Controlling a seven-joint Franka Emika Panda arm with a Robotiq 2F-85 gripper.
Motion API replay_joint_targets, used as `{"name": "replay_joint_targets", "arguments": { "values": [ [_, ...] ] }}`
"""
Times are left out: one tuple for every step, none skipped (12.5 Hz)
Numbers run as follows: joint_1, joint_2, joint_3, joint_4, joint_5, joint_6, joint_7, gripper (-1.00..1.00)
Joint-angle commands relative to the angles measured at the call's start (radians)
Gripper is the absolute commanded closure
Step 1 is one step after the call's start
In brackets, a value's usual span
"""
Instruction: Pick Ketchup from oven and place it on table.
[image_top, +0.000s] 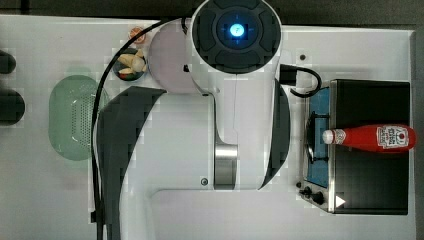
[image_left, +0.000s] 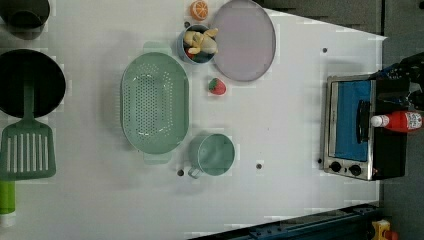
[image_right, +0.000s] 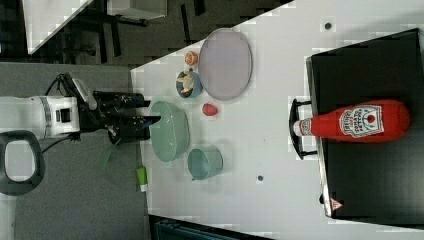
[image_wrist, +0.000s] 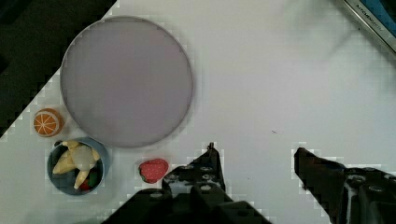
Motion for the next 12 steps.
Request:
{"name": "replay_joint_targets", "arguments": {
  "values": [
    [-0.134,-0.173,0.019,-0.068,-0.006,-0.117,-0.043,-0.49],
    [-0.136,-0.168,0.006,-0.068,-0.006,-0.117,-0.043,-1.0],
    [-0.139,-0.163,-0.006,-0.068,-0.006,-0.116,-0.043,-1.0],
    [-0.145,-0.151,-0.033,-0.068,-0.006,-0.114,-0.043,-1.0],
    [-0.147,-0.141,-0.056,-0.068,-0.006,-0.114,-0.043,-1.0],
    [-0.15,-0.126,-0.093,-0.068,-0.006,-0.112,-0.043,-1.0],
    [-0.152,-0.112,-0.125,-0.068,-0.006,-0.11,-0.043,-1.0],
    [-0.154,-0.087,-0.176,-0.068,-0.006,-0.095,-0.043,-1.0],
    [-0.156,-0.068,-0.208,-0.068,-0.006,-0.076,-0.043,-1.0],
    [-0.156,-0.05,-0.24,-0.068,-0.006,-0.051,-0.044,-1.0],
    [-0.157,-0.03,-0.277,-0.068,-0.006,-0.016,-0.044,-1.0],
    [-0.158,-0.015,-0.31,-0.068,-0.006,0.016,-0.044,-1.0]
  ]
}}
